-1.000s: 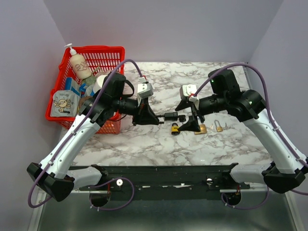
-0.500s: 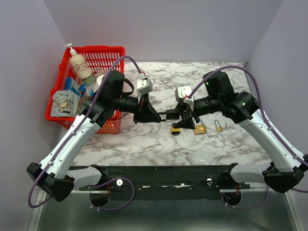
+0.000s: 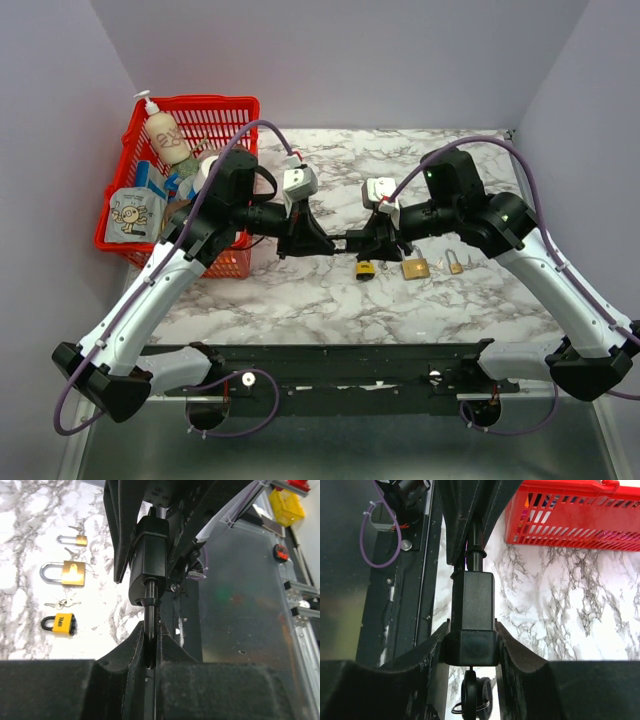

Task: Lock with the key
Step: Lock the lock.

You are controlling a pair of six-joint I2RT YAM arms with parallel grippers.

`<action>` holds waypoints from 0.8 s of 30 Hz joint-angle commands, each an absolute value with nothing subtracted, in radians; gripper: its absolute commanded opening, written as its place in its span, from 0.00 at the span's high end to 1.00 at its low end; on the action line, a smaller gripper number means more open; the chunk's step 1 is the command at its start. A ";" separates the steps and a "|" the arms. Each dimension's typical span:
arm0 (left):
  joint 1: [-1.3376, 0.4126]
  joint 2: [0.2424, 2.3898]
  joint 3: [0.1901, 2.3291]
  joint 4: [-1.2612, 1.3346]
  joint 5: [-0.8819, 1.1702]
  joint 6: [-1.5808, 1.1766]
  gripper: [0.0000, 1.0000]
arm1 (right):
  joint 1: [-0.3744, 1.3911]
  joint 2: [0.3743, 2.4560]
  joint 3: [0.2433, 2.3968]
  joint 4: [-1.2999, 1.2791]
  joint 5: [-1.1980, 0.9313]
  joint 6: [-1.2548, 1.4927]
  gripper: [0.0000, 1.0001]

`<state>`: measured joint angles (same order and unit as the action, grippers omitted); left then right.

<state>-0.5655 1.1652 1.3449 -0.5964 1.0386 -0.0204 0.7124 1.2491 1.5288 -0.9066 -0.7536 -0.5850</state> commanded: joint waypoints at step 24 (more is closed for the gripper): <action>-0.522 1.085 1.344 -0.697 0.894 0.189 0.47 | 0.660 1.226 1.537 -0.877 -0.940 -0.460 0.99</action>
<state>-0.5236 1.0843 1.3499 -0.7563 0.8753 0.2146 0.6609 1.2625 1.5337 -0.8967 -0.8513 -0.4313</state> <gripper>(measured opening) 0.568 0.429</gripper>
